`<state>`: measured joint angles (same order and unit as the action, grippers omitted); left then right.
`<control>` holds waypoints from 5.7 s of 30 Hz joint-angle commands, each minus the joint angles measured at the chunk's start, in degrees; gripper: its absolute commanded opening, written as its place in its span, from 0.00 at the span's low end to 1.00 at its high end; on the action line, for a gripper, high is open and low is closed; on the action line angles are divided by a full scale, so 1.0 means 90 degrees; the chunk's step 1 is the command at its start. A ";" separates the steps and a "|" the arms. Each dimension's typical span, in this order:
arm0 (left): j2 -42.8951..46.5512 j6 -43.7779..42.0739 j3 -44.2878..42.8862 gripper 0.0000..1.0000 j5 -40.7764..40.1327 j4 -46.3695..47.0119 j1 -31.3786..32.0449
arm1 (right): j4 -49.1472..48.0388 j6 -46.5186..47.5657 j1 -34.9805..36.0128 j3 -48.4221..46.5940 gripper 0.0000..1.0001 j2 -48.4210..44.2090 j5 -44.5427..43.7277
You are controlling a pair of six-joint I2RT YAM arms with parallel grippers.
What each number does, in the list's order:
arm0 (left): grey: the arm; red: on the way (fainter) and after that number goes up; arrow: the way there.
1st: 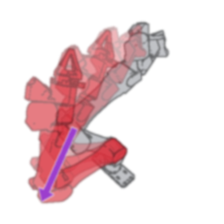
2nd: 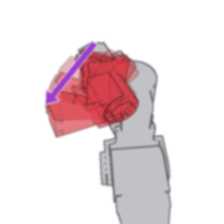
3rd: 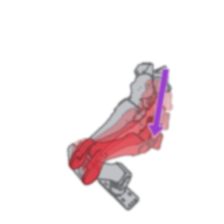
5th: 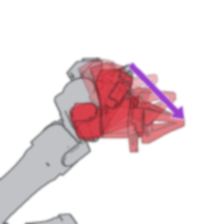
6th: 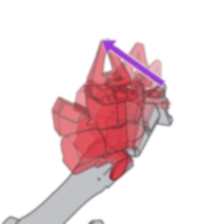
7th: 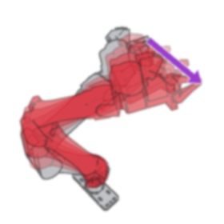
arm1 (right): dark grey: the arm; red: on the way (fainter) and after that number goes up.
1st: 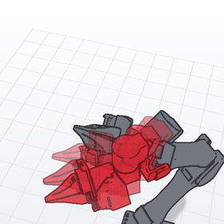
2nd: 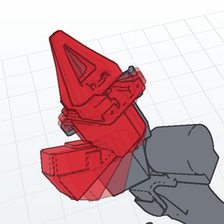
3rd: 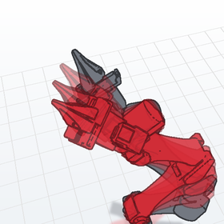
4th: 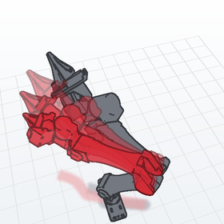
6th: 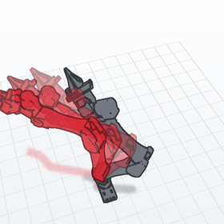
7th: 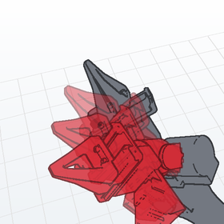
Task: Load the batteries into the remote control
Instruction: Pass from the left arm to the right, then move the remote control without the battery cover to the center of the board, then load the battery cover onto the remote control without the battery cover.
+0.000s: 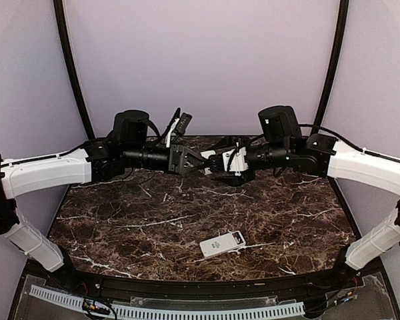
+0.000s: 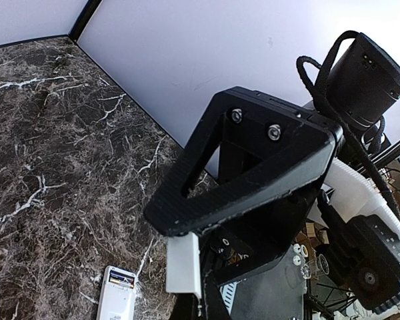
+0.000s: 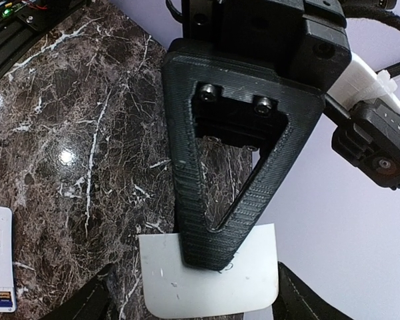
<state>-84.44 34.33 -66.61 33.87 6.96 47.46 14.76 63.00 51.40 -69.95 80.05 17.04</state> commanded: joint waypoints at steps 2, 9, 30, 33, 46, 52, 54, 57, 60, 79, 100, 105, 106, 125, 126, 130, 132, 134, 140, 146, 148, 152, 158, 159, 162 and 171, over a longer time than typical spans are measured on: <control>-0.0011 -0.0107 -0.0223 0.00 0.0121 -0.0097 0.0010 | -0.0054 -0.0104 -0.0066 -0.0235 0.67 0.0097 0.0124; -0.0039 -0.0132 -0.0245 0.00 0.0118 -0.0115 0.0010 | -0.0068 -0.0135 -0.0066 -0.0255 0.58 0.0107 0.0150; -0.0085 -0.0198 -0.0255 0.00 0.0146 -0.0109 0.0010 | -0.0122 -0.0223 -0.0056 -0.0343 0.51 0.0186 0.0397; -0.0106 -0.0214 -0.0264 0.00 0.0152 -0.0109 0.0010 | -0.0103 -0.0211 -0.0052 -0.0334 0.46 0.0153 0.0411; -0.0207 -0.0355 -0.0315 0.07 0.0263 -0.0131 0.0007 | -0.0001 -0.0204 -0.0048 -0.0186 0.40 0.0017 0.0324; -0.0246 -0.0441 -0.0361 0.25 0.0323 -0.0203 0.0009 | 0.0060 -0.0202 -0.0057 -0.0177 0.40 0.0019 0.0261; -0.0221 -0.0536 -0.0362 0.33 0.0305 -0.0266 0.0002 | 0.0127 -0.0220 -0.0056 -0.0160 0.39 0.0006 0.0234; -0.0099 -0.0788 -0.0340 0.48 0.0132 -0.0496 0.0000 | 0.0310 -0.0312 -0.0103 -0.0061 0.39 -0.0094 0.0174; 0.0116 -0.1260 -0.0053 0.68 -0.0177 -0.0607 -0.0006 | 0.0651 -0.0521 -0.0297 0.0076 0.39 -0.0198 0.0242; -0.1330 -0.4752 0.1368 0.90 -0.2442 -0.0468 0.1702 | 0.1507 -0.1579 -0.1214 0.1876 0.39 -0.1561 0.0092; -0.2510 -0.5954 0.0905 0.71 -0.3077 -0.1649 0.1816 | 0.1484 -0.1613 -0.1222 0.2174 0.39 -0.1652 0.0321; -0.2434 -0.6317 0.0994 0.55 -0.2863 -0.2121 0.1811 | 0.1534 -0.1655 -0.1220 0.2230 0.39 -0.1620 0.0395; -0.2429 -0.6400 0.0999 0.53 -0.2840 -0.2211 0.1810 | 0.1542 -0.1671 -0.1219 0.2242 0.39 -0.1623 0.0430; -0.1673 -0.8339 0.1504 0.42 -0.3188 -0.3741 0.0832 | 0.1494 -0.1688 -0.1165 0.2371 0.39 -0.1396 0.0978; -0.1653 -0.8386 0.1498 0.45 -0.3146 -0.3884 0.0806 | 0.1494 -0.1709 -0.1148 0.2349 0.39 -0.1368 0.1007; -0.1648 -0.8466 0.1455 0.64 -0.2935 -0.4056 0.0772 | 0.1497 -0.1821 -0.1038 0.2206 0.39 -0.1128 0.1120; -0.1676 -0.8454 0.1404 0.71 -0.2986 -0.4135 0.0767 | 0.1473 -0.1930 -0.0951 0.2133 0.39 -0.0979 0.1129; -0.1657 -0.8361 0.1314 0.74 -0.3091 -0.4162 0.0768 | 0.1387 -0.2119 -0.0863 0.2074 0.39 -0.0857 0.1151; -0.0906 -0.7927 0.1290 0.79 -0.3027 -0.3742 0.0765 | 0.0873 -0.3009 -0.0564 0.1912 0.39 -0.0663 0.1378; 0.0568 -0.6561 0.1987 0.82 -0.2745 -0.2334 0.0763 | 0.0148 -0.4243 -0.0234 0.1864 0.39 -0.0417 0.1602; 0.0921 -0.5345 0.2293 0.82 -0.2905 -0.1609 0.0767 | -0.0027 -0.4509 -0.0160 0.1928 0.39 -0.0212 0.1533; 0.1340 -0.2583 0.2916 0.80 -0.3798 -0.0602 0.0767 | 0.0013 -0.4408 -0.0014 0.1942 0.39 0.0427 0.1037; 0.1546 -0.0324 0.3904 0.78 -0.4610 0.0355 0.0762 | -0.0041 -0.4326 0.0243 0.1732 0.40 0.1365 0.0617; 0.1576 -0.0277 0.4002 0.78 -0.4709 0.0362 0.0762 | -0.0149 -0.4322 0.0307 0.1766 0.40 0.1493 0.0559; 0.1491 -0.0446 0.4129 0.78 -0.4819 0.0345 0.0762 | -0.0538 -0.4471 0.0397 0.1869 0.41 0.1667 0.0500; 0.0830 -0.0514 0.4054 0.78 -0.4582 0.0077 0.0766 | -0.0584 -0.5038 0.0513 0.1754 0.41 0.1967 0.0382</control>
<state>-75.96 29.19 -29.87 -8.21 7.55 54.37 11.64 22.13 55.09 -53.52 97.54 21.63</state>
